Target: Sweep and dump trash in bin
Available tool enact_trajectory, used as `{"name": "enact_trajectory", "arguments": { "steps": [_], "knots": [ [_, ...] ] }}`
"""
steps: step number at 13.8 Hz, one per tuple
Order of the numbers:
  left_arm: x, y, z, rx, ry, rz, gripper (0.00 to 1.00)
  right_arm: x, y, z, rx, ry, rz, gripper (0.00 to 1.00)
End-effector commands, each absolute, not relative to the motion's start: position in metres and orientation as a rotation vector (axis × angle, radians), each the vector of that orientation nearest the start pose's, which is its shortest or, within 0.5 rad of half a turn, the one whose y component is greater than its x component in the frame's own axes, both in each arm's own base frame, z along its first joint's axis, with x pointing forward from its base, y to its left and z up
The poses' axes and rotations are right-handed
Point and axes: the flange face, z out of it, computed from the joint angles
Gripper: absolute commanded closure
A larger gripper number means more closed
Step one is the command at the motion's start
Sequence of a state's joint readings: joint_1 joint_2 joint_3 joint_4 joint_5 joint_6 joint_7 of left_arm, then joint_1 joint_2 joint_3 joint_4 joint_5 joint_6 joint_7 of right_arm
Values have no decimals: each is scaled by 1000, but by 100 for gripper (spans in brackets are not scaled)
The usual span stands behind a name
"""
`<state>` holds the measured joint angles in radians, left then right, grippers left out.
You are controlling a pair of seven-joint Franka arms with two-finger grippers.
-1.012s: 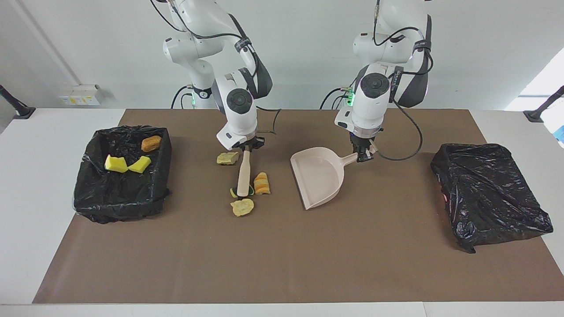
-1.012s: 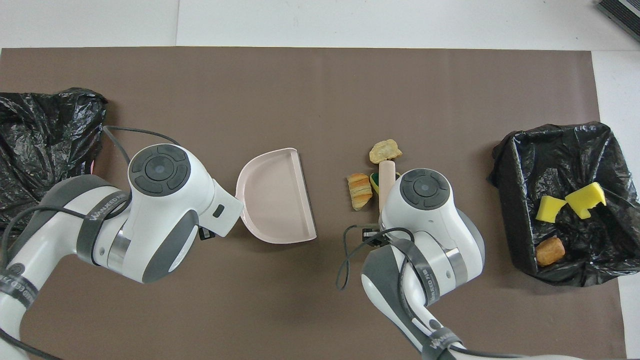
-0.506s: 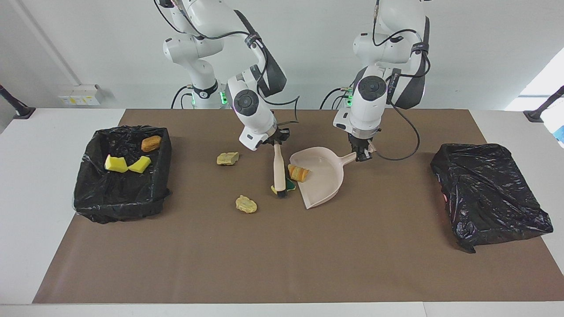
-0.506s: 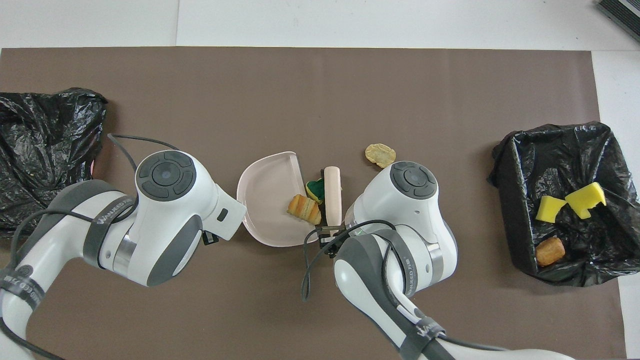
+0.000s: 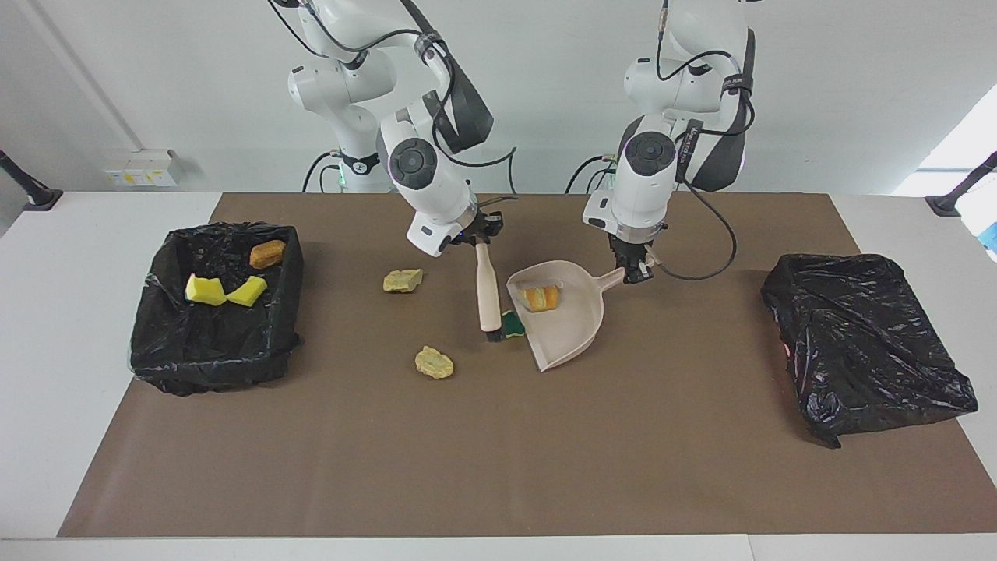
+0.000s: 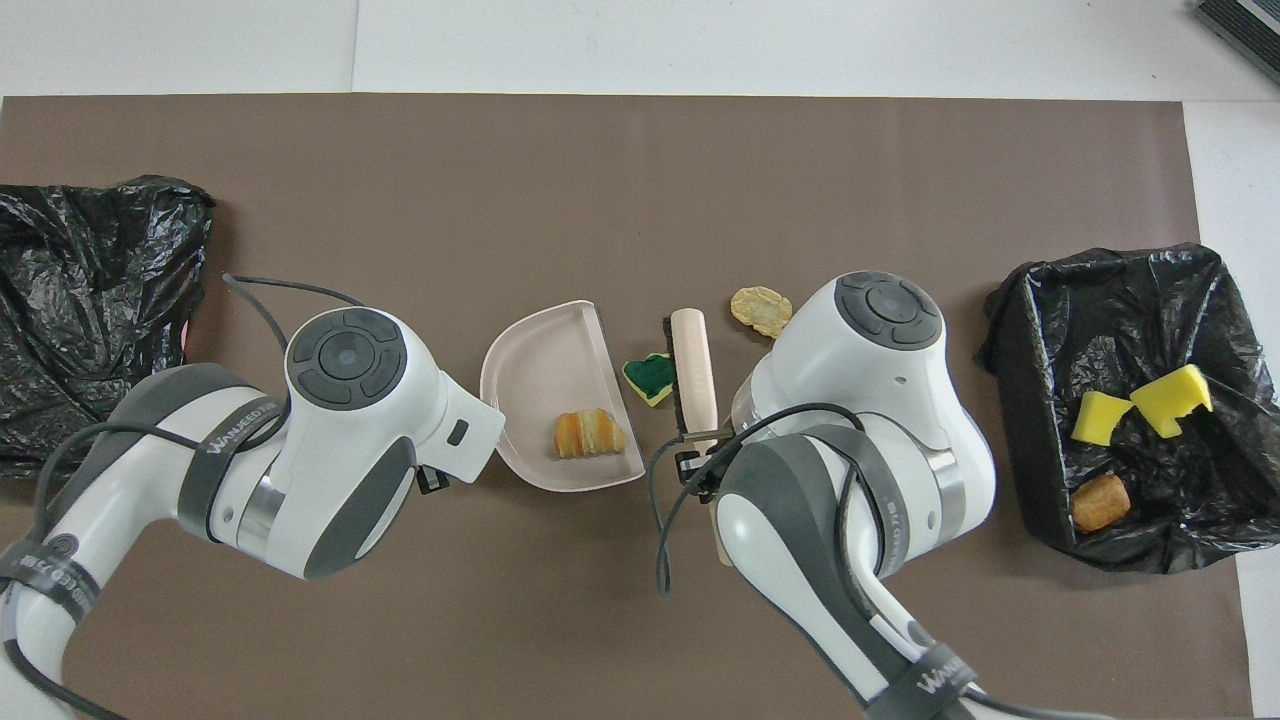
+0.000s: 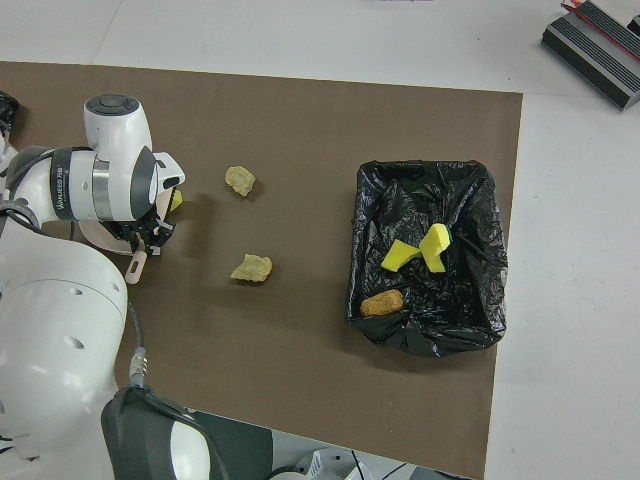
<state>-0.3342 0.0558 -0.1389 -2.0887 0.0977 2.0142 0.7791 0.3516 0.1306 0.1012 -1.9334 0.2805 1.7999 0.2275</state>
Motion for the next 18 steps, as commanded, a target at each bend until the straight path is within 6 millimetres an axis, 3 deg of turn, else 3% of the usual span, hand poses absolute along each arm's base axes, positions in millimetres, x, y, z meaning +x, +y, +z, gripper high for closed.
{"name": "enact_trajectory", "arguments": {
  "steps": [1,4,5,6,8,10,12,14,16,18],
  "knots": [
    [476,-240,389,-2470,1838,179,100,495,231,413,-3073,-276,508,100],
    [477,-240,389,-2480,1823,179,100,492,170,416,-3130,-131,644,100],
    [477,-240,389,-2480,1823,179,100,486,138,419,-3133,44,683,100],
    [476,-240,389,-2482,1823,181,100,479,118,423,-3132,187,697,100],
    [476,-240,388,-2502,1821,179,100,452,108,414,-3121,366,755,100],
    [476,-242,389,-2521,1817,172,100,413,111,400,-3090,644,721,100],
    [475,-242,388,-2521,1817,177,100,379,118,384,-3046,790,654,100],
    [475,-242,389,-2521,1817,174,100,371,127,381,-2966,882,673,100],
    [475,-242,388,-2521,1817,177,100,365,173,364,-2995,895,599,100],
    [476,-240,388,-2525,1813,179,100,375,198,343,-2989,930,524,100]
  ]
}}
